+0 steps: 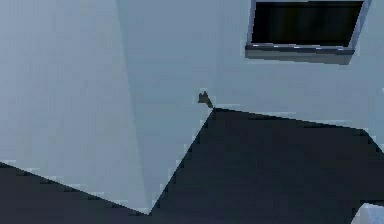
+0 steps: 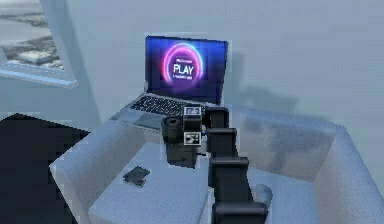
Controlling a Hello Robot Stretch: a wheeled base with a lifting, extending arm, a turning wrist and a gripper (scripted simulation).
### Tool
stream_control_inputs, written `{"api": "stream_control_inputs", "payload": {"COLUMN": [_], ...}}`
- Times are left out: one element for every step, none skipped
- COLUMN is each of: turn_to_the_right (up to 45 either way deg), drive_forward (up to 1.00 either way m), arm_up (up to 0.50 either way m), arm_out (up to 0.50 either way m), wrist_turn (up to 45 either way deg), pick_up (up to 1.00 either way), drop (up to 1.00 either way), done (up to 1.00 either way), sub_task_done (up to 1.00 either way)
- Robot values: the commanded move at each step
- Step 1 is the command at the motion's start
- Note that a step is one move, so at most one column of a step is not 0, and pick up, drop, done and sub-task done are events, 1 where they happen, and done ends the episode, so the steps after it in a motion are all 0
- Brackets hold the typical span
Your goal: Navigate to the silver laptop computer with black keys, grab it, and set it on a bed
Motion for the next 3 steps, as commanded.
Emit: {"api": "stream_control_inputs", "payload": {"turn_to_the_right": [0.0, 0.0, 0.0], "drive_forward": [0.00, 0.00, 0.00], "arm_up": [0.06, 0.00, 0.00], "arm_out": [0.00, 0.00, 0.00], "wrist_turn": [0.0, -45.0, -45.0], "pick_up": [0.00, 0.00, 0.00], "drop": [0.00, 0.00, 0.00], "done": [0.00, 0.00, 0.00], "sub_task_done": [0.00, 0.00, 0.00]}}
